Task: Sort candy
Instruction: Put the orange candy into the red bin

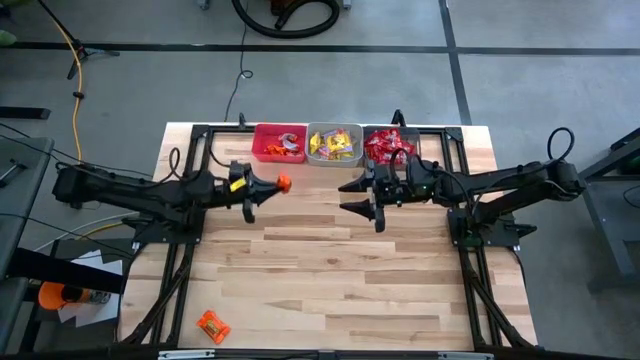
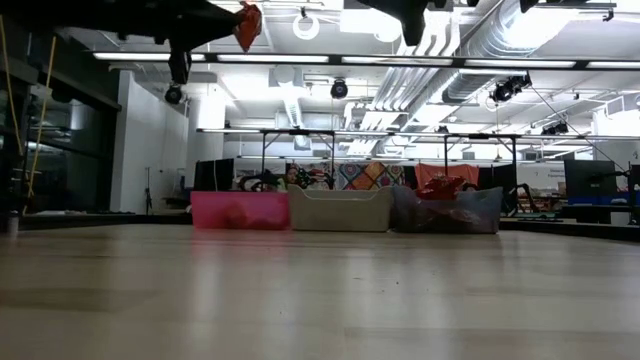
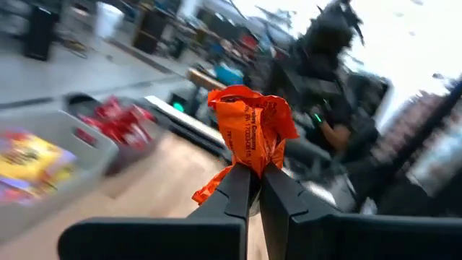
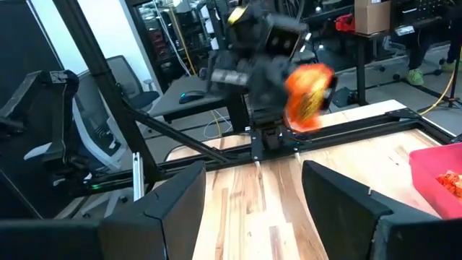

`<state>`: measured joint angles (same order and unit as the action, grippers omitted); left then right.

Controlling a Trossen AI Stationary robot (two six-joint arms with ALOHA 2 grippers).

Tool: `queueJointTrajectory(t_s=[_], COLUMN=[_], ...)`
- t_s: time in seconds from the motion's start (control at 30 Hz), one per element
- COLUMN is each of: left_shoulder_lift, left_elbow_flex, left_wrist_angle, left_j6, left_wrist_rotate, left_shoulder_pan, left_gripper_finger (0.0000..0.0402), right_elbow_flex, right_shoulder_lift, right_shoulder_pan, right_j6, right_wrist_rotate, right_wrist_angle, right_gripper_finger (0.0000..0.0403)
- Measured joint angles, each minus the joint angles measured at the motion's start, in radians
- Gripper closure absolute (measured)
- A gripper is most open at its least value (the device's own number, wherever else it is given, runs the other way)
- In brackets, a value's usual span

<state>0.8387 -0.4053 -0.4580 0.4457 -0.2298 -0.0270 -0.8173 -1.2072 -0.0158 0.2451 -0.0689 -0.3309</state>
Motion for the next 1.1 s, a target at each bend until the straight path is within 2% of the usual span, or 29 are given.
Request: queueJointTrajectory(t_s=[0.1,0.27,0.37,0.47,0.53,0.67,0.8,0.93,1.1], left_shoulder_lift=[0.0,0.033,0.107,0.216,0.293,0.418,0.49,0.506,0.466], left_elbow_flex=[-0.076,-0.248,-0.317,-0.339,-0.337,-0.337,-0.337,-0.337,-0.337], left_wrist_angle=[0.059,0.323,0.463,0.489,0.5,0.496,0.492,0.502,0.517], left_j6=[0.01,-0.037,-0.019,0.004,0.011,0.042,0.051,0.051,0.067], left_wrist_rotate=[-0.026,-0.001,0.08,0.188,0.213,0.214,0.219,0.226,0.232], left_shoulder_pan=[0.085,0.321,0.483,0.609,0.662,0.722,0.742,0.739,0.738], left_gripper_finger=[0.0401,0.0401,0.0401,0.0401,0.0399,0.0379,0.0338,0.0286,0.0226], right_elbow_flex=[0.0,0.0,0.0,0.0,0.0,0.0,0.0,0.0,0.0], right_shoulder_lift=[0.0,0.0,0.0,0.0,0.0,0.0,0.0,0.0,0.0], right_shoulder_pan=[0.0,0.0,0.002,0.002,0.002,0.002,0.002,0.002,0.003], right_j6=[0.0,0.0,0.0,0.007,0.019,0.024,0.024,0.024,-0.013], right_wrist_rotate=[0.015,0.078,0.092,0.093,0.093,0.093,0.093,0.093,0.092], right_wrist_angle=[-0.001,-0.003,-0.003,-0.018,-0.027,-0.033,-0.033,-0.033,-0.033], right_gripper_finger=[0.0178,0.0178,0.0178,0.0178,0.0178,0.0178,0.0178,0.0178,0.0178])
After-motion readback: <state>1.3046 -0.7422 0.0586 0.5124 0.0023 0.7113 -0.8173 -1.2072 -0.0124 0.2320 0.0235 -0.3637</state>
